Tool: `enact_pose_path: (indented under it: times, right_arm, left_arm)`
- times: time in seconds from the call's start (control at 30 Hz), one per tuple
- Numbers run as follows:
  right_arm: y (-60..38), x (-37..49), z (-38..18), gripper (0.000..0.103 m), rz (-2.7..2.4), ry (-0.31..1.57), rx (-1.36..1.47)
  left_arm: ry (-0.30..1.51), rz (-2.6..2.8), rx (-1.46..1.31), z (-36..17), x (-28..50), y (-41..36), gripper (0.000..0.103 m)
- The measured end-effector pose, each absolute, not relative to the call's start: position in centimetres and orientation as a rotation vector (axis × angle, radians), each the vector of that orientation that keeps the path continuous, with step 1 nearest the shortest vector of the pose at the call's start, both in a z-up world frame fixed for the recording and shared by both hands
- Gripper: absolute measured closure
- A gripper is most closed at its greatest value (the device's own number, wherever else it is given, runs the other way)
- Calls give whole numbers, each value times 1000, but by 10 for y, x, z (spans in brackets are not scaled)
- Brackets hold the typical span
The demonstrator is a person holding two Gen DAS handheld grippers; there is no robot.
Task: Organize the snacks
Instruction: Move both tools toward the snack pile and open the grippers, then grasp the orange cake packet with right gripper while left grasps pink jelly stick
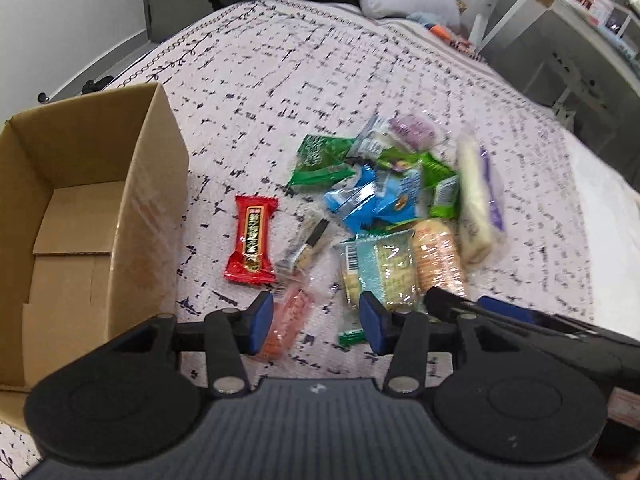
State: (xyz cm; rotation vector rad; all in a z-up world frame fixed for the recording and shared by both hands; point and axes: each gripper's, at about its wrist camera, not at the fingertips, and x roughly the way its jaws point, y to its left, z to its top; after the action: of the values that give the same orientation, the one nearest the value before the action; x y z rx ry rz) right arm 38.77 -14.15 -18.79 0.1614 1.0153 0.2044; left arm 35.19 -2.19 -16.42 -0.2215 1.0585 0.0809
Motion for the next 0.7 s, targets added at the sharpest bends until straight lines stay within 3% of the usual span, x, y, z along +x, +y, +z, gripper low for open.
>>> enact_pose_path:
  times: [0.07,0.13,0.47,0.53,0.57,0.6,0.7]
  right_arm:
    - [-140,386,-188,56,217,1011,144]
    - [-139,386,-189,71,257,1018,154]
    - [-152,363,-176,73,242,1039,150]
    - [-153,360,-178,71,231,1042,135]
    - [-153,361,-177,68,228,1042,132]
    - [-152,363,-177,62,222,1042,125]
    - [-145,366,-179,45,199,1027,68]
  left_arm:
    - [1066,86,-215,-167,354,-22,56]
    - [1078,91,-201,-170,356,-23,56]
    - [1095,90,-160,-184,357,-24,56]
    - [1096,89,-166,-186,357,-24,58]
    - [1097,88,-165,-187,357,-25,65]
    - [1100,87,-162,-188,357,-26,74]
    - [1099,77,-174,-186,357,-25,85]
